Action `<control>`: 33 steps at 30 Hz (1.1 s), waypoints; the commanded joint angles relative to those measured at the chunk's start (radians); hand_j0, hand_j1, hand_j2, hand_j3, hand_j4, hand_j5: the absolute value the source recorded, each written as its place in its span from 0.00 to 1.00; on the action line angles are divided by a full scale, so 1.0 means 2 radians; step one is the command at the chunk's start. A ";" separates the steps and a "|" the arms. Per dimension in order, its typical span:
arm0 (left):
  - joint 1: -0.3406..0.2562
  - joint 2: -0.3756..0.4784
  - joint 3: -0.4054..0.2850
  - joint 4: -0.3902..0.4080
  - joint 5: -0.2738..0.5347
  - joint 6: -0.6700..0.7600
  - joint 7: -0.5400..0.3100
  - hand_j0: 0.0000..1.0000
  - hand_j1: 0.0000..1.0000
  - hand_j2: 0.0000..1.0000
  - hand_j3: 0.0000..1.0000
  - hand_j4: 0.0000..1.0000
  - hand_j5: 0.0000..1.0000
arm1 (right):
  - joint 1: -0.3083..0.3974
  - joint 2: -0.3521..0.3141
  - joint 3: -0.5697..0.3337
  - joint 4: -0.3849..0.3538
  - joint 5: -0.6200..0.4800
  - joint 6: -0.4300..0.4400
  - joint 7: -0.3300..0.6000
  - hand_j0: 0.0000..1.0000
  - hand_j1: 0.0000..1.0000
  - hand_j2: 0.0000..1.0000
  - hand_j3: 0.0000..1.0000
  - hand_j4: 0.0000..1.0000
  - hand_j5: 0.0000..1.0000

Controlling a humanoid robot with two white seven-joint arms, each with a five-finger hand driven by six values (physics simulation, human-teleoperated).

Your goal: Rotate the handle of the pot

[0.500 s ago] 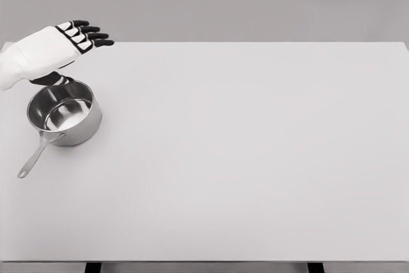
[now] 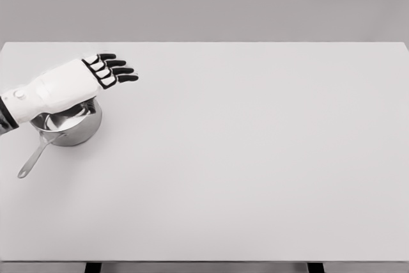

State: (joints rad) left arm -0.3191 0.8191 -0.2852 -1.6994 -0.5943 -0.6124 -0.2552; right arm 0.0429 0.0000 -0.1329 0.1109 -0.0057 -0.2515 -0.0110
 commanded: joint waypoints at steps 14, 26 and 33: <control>0.074 -0.014 0.000 -0.012 -0.007 0.001 0.004 1.00 1.00 1.00 1.00 1.00 1.00 | 0.000 0.000 0.000 0.001 0.000 0.000 0.000 1.00 1.00 1.00 1.00 1.00 1.00; 0.126 -0.011 0.054 -0.006 -0.017 0.001 0.005 1.00 1.00 1.00 1.00 1.00 1.00 | 0.000 0.000 0.000 0.000 0.000 0.000 0.000 1.00 1.00 1.00 1.00 1.00 1.00; 0.140 -0.008 0.067 -0.006 -0.017 0.001 0.005 1.00 1.00 1.00 1.00 1.00 1.00 | 0.000 0.000 0.000 0.000 0.000 0.000 0.000 1.00 1.00 1.00 1.00 1.00 1.00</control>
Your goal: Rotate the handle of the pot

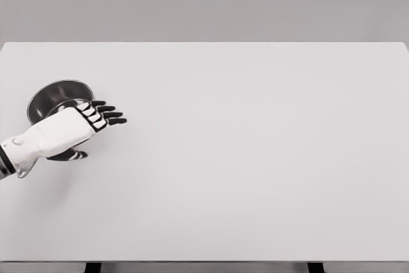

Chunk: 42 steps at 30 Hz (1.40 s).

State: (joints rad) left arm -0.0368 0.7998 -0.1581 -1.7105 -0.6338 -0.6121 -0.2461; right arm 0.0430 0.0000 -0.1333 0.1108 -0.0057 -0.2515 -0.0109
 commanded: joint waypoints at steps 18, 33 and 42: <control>0.053 0.008 0.076 0.005 0.003 0.001 0.012 1.00 1.00 1.00 1.00 1.00 1.00 | 0.000 0.000 0.000 0.000 0.000 0.000 0.000 1.00 1.00 1.00 1.00 1.00 1.00; 0.083 0.014 0.146 0.031 0.004 0.001 0.012 1.00 1.00 1.00 1.00 1.00 1.00 | 0.000 0.000 0.000 0.001 0.000 0.000 0.000 1.00 1.00 1.00 1.00 1.00 1.00; 0.083 0.023 0.158 0.045 0.003 0.001 0.013 1.00 1.00 1.00 1.00 1.00 1.00 | 0.000 0.000 0.000 0.000 0.000 0.000 0.000 1.00 1.00 1.00 1.00 1.00 1.00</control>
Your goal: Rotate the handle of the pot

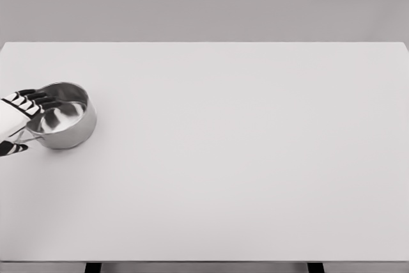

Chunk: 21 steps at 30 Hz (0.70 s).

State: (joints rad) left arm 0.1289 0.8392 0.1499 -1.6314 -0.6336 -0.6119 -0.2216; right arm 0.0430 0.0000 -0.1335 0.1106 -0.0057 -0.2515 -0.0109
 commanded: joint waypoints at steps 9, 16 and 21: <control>-0.009 0.005 0.009 0.038 -0.015 0.001 0.000 1.00 1.00 1.00 1.00 1.00 1.00 | 0.000 0.000 0.000 0.000 0.000 0.000 0.000 1.00 1.00 1.00 1.00 1.00 1.00; -0.026 0.008 0.012 0.065 -0.031 0.001 0.001 1.00 1.00 1.00 1.00 1.00 1.00 | 0.000 0.000 0.000 0.001 0.000 0.000 -0.001 1.00 1.00 1.00 1.00 1.00 1.00; -0.051 0.005 0.008 0.089 -0.040 0.001 0.001 1.00 1.00 1.00 1.00 1.00 1.00 | 0.000 0.000 0.000 0.001 0.000 0.000 0.000 1.00 1.00 1.00 1.00 1.00 1.00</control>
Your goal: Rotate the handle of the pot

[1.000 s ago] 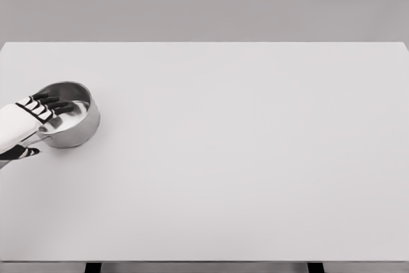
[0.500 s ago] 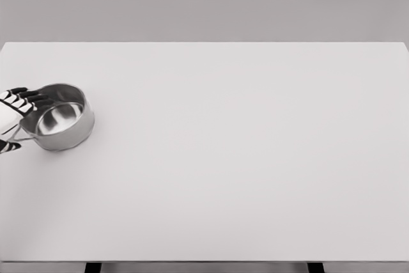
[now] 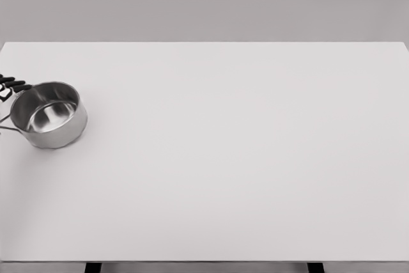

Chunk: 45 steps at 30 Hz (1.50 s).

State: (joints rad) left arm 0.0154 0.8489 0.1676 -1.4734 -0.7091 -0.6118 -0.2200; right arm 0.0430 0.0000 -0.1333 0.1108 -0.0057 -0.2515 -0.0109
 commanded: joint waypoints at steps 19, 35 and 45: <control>-0.075 -0.023 -0.045 0.063 -0.039 0.000 0.008 1.00 1.00 1.00 1.00 1.00 1.00 | 0.000 0.000 0.000 0.001 0.000 0.000 0.000 1.00 1.00 1.00 1.00 1.00 1.00; -0.109 -0.023 -0.045 0.108 -0.056 0.000 0.011 1.00 1.00 1.00 1.00 1.00 1.00 | 0.000 0.000 0.000 0.000 0.000 0.000 0.000 1.00 1.00 1.00 1.00 1.00 1.00; -0.123 -0.023 -0.048 0.118 -0.064 0.000 0.011 1.00 1.00 1.00 1.00 1.00 1.00 | 0.000 0.000 0.000 0.000 0.000 0.000 0.000 1.00 1.00 1.00 1.00 1.00 1.00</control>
State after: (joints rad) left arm -0.2377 0.8024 0.0742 -1.2440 -0.8364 -0.6118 -0.1985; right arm 0.0430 0.0000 -0.1333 0.1111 -0.0057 -0.2515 -0.0109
